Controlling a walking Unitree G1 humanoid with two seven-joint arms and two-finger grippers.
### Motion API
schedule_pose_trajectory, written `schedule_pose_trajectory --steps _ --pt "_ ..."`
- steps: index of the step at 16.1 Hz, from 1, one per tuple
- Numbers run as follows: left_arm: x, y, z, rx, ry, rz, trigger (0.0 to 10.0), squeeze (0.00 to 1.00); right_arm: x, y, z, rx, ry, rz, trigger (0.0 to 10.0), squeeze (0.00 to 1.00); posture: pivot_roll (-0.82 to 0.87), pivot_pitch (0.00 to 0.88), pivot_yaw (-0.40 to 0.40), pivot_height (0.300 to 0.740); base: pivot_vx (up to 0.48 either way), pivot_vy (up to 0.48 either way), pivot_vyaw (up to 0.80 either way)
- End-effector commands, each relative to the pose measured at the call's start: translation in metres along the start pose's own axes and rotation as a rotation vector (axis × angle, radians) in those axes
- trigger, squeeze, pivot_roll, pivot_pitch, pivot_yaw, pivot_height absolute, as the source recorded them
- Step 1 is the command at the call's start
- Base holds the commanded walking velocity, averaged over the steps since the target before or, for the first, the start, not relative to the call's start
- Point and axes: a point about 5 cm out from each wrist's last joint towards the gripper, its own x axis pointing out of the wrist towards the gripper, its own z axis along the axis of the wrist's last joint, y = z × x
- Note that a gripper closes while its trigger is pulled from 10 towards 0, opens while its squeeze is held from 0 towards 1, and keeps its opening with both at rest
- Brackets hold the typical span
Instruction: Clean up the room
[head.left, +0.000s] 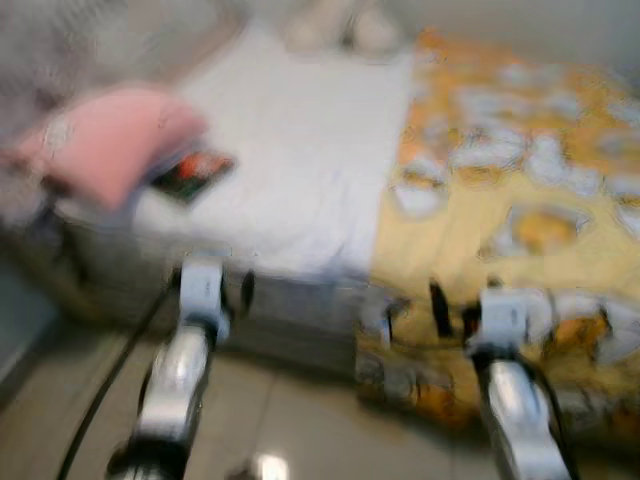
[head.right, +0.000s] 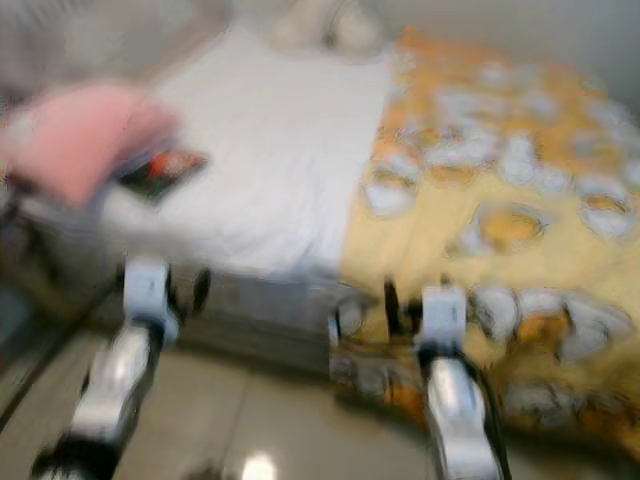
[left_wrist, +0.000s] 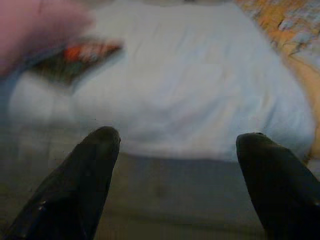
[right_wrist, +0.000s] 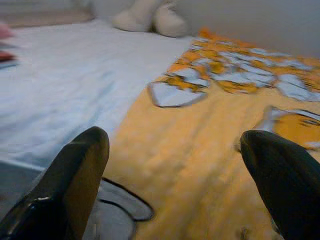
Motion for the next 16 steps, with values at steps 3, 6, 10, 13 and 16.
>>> schedule_pose_trajectory --steps 3,6,10,13,16 --pt "0.026 -0.022 0.04 0.049 -0.106 -0.014 10.0 0.0 0.007 0.014 -0.003 0.049 0.027 0.059 10.0 0.0 0.05 0.0 0.002 0.74 0.0 -0.32 0.48" --pt "0.01 -0.017 0.029 0.021 -0.094 -0.074 10.0 0.0 0.006 0.014 -0.005 0.05 0.037 0.067 10.0 0.0 0.04 0.0 0.015 0.74 0.0 -0.471 0.3" --pt "0.0 -0.004 0.009 0.076 -0.02 -0.039 10.0 0.0 -0.007 -0.001 -0.018 0.044 0.073 0.02 10.0 0.0 0.03 0.0 0.028 0.74 0.0 -0.181 0.0" --pt "0.005 0.0 0.02 0.106 -0.048 -0.026 10.0 0.0 -0.011 0.009 -0.022 0.057 0.091 0.047 10.0 0.0 0.04 0.0 0.03 0.74 0.0 0.0 0.0" --pt "-0.042 0.003 0.004 0.122 -0.071 -0.261 10.0 0.0 -0.032 0.015 -0.029 0.082 0.124 0.118 10.0 0.0 0.04 0.0 0.021 0.74 0.0 0.0 0.0"
